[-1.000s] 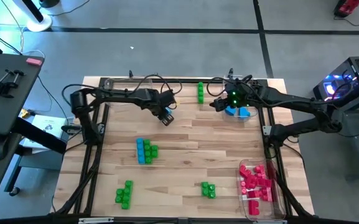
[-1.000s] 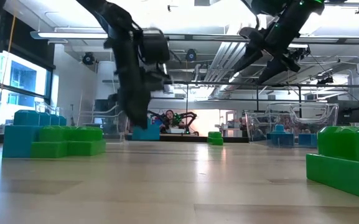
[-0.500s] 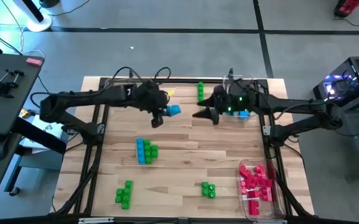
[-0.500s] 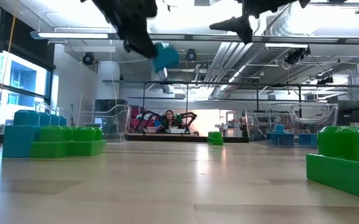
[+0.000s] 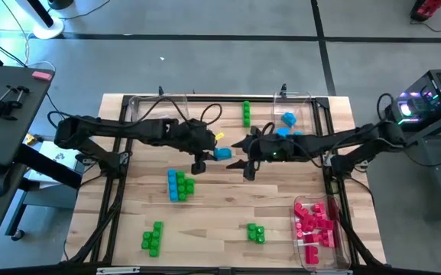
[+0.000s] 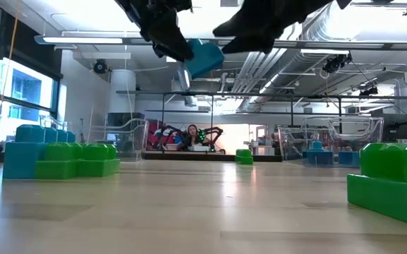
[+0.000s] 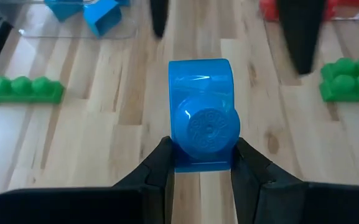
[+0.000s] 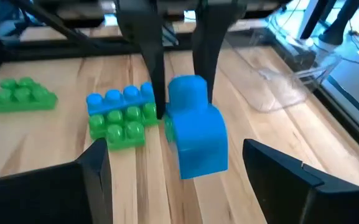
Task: Sort blocks
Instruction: Put the blue game piece into the top right transparent bin
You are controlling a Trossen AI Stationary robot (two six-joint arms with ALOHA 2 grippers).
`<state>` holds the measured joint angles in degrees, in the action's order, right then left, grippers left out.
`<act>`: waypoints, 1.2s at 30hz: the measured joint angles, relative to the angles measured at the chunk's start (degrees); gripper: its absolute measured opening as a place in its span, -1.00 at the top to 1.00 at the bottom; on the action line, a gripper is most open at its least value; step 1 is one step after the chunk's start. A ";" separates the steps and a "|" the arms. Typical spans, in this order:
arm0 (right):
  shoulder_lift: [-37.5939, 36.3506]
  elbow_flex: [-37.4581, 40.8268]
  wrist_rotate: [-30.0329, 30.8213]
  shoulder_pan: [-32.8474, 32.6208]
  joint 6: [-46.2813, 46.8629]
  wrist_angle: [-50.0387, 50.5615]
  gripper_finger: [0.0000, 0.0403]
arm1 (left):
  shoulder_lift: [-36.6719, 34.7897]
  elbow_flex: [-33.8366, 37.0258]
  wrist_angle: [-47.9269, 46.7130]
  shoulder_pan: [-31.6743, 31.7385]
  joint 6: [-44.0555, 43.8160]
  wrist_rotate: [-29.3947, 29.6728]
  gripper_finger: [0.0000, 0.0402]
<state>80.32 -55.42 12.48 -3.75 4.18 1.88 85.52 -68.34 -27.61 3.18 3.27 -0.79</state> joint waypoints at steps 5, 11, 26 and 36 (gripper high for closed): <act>2.21 0.00 0.40 -0.18 0.50 -0.07 -0.18 | 0.00 0.00 1.85 -1.75 1.23 -0.04 0.61; 2.62 0.00 -0.53 -0.18 0.81 -2.20 -0.15 | 0.02 0.00 1.91 -3.01 1.91 -0.07 0.61; 2.62 0.00 -2.48 -0.21 1.30 -3.49 0.67 | 0.00 0.00 4.49 -2.97 1.90 0.00 0.61; 2.62 0.00 -2.48 -0.04 3.13 -3.62 0.96 | -0.29 0.00 3.49 -3.41 -2.06 -0.44 0.17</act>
<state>82.94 -55.42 10.01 -3.79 7.31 -1.74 85.22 -68.33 -24.12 -0.23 1.21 -1.23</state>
